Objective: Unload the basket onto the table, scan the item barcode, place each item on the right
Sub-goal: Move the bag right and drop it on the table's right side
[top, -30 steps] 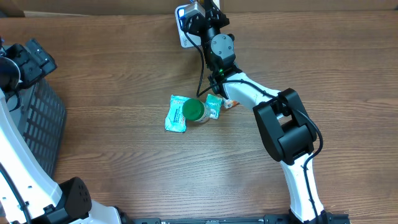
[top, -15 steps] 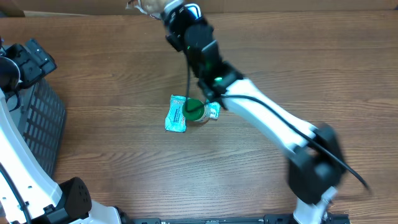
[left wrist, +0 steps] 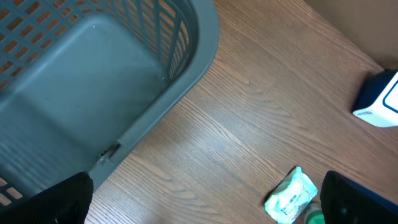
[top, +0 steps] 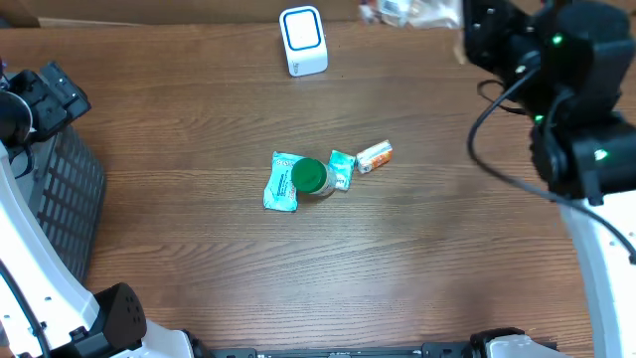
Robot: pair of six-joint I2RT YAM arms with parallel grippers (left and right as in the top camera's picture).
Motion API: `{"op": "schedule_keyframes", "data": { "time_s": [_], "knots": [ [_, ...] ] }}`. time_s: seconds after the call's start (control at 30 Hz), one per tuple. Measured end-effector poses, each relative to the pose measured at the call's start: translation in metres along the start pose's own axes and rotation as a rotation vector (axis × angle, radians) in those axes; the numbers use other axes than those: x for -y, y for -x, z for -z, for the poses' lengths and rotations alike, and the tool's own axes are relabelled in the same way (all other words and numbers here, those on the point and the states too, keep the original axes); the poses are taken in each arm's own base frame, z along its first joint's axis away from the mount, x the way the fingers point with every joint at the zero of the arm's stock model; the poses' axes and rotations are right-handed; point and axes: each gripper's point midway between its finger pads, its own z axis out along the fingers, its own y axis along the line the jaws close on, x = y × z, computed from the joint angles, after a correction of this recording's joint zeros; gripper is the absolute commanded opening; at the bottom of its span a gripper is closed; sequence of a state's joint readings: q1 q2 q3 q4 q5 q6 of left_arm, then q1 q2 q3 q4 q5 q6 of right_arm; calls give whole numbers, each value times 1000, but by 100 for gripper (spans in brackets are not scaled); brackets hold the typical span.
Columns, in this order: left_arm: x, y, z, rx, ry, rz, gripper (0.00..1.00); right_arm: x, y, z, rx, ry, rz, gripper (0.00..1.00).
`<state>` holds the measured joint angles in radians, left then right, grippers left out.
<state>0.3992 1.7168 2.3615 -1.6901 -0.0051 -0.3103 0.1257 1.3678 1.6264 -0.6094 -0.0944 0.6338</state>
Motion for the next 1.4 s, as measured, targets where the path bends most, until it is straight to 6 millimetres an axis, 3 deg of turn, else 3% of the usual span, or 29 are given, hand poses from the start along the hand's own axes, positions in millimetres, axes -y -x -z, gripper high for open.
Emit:
{"op": "schedule_keyframes", "data": {
  "time_s": [0.03,0.07,0.1,0.2,0.27,0.43,0.57,0.73,0.77,0.8,0.83,0.87,1.2,1.33,1.4],
  "knots": [
    [0,0,0,0,0,0,100,10,0,0,-13,-28,-32,22],
    [0,0,0,0,0,0,99,36,-4,2,-47,-103,-126,22],
    [0,0,0,0,0,0,100,43,-3,3,-49,-122,-152,22],
    [0,0,0,0,0,0,100,107,-2,14,-45,-302,-326,22],
    [0,0,0,0,0,0,100,140,1,21,-26,-385,-387,22],
    [0,0,0,0,0,0,100,221,-31,29,-58,-577,-523,22],
    [0,0,0,0,0,0,100,291,-68,38,-62,-711,-650,22],
    [0,0,0,0,0,0,99,347,-103,49,-39,-798,-741,25],
    [0,0,0,0,0,0,99,352,-107,51,-35,-805,-752,33],
    [0,0,0,0,0,0,100,359,-112,53,-31,-816,-764,54],
    [0,0,0,0,0,0,100,363,-116,55,-34,-826,-773,85],
    [0,0,0,0,0,0,100,366,-120,57,-36,-837,-782,100],
    [0,0,0,0,0,0,100,361,-133,72,-122,-866,-703,100],
    [0,0,0,0,0,0,100,330,-124,77,-163,-754,-584,100],
    [0,0,0,0,0,0,100,297,-115,72,-197,-617,-486,100]
  ]
}}
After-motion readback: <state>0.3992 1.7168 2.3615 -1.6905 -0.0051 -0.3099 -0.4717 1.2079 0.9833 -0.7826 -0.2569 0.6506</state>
